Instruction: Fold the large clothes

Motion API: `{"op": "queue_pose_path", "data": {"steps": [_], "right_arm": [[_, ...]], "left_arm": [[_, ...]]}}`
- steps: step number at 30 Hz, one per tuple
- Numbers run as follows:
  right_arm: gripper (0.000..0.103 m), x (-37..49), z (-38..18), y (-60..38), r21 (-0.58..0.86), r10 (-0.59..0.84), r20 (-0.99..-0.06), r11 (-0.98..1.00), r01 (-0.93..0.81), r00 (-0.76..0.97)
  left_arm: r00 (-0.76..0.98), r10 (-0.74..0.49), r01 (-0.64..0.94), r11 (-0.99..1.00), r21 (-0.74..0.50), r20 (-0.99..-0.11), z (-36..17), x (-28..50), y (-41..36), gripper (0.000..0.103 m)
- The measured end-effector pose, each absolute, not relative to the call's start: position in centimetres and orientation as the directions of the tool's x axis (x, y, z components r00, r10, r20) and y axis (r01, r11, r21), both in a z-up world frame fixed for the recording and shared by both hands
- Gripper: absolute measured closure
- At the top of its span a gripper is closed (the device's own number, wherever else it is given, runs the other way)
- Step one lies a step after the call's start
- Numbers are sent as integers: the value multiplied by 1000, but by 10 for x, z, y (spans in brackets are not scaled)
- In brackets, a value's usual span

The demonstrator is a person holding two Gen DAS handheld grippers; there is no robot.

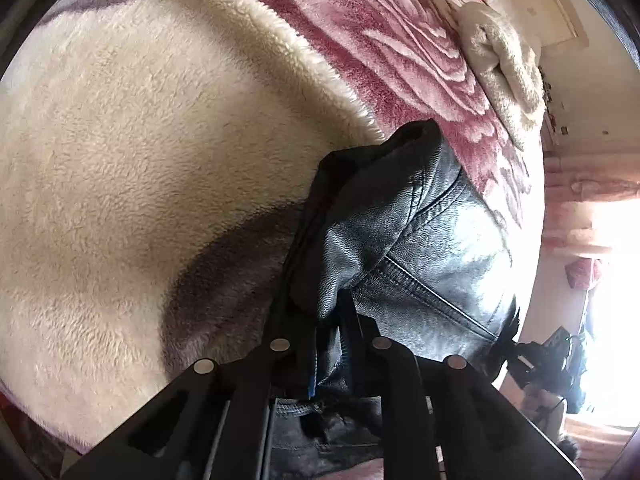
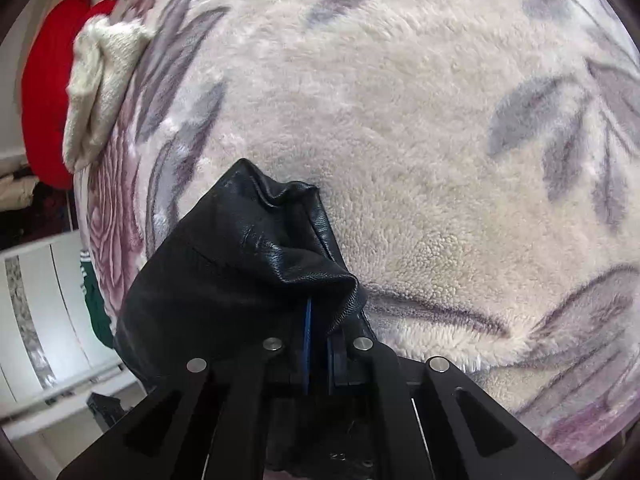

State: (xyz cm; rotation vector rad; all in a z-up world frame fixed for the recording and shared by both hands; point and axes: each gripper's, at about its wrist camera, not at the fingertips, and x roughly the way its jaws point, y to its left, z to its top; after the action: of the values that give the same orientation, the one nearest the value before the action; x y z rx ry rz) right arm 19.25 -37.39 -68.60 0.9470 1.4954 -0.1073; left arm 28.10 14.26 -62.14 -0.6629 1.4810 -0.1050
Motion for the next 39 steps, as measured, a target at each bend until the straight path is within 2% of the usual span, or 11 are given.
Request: {"op": "queue_pose_path", "data": {"steps": [2,5,6,7,9,15,16,24,28,33,39], "right_arm": [[83,190,-682,-379,489,513,-847,646,586,142],[30,176,-680,-394,531,549,-818,610,588,170],[17,170,-685,-400,545,568,-805,593,592,172],[17,164,-693,-403,567,599,-782,570,595,171],[17,155,-709,-406,625,671,-716,496,603,192],[16,140,-739,-396,784,848,-425,170,597,316],[16,133,-741,-394,773,849,-427,166,612,310],[16,23,-725,-403,717,749,-518,118,687,412],[16,-24,-741,-396,734,742,-435,-36,678,510],[7,9,-736,-406,815,704,-393,-32,579,591],[2,97,-741,-396,860,807,-391,149,488,443]], "left_arm": [[92,-417,-337,842,-422,-904,-604,278,144,85],[128,-358,-311,871,-380,-925,-570,270,135,76],[140,-343,-295,881,-369,-929,-561,269,127,61],[158,-341,-271,887,-373,-927,-552,268,115,47],[173,-389,-210,883,-420,-905,-544,271,79,41],[83,-493,-35,867,-497,-866,-593,303,-40,50],[64,-484,-12,874,-485,-873,-601,305,-51,60],[3,-416,104,905,-413,-909,-638,315,-64,65],[-39,-392,69,917,-394,-919,-627,322,-70,67],[-8,-431,142,893,-428,-902,-591,316,-100,67],[-40,-357,173,917,-359,-933,-632,310,-125,67]]}}
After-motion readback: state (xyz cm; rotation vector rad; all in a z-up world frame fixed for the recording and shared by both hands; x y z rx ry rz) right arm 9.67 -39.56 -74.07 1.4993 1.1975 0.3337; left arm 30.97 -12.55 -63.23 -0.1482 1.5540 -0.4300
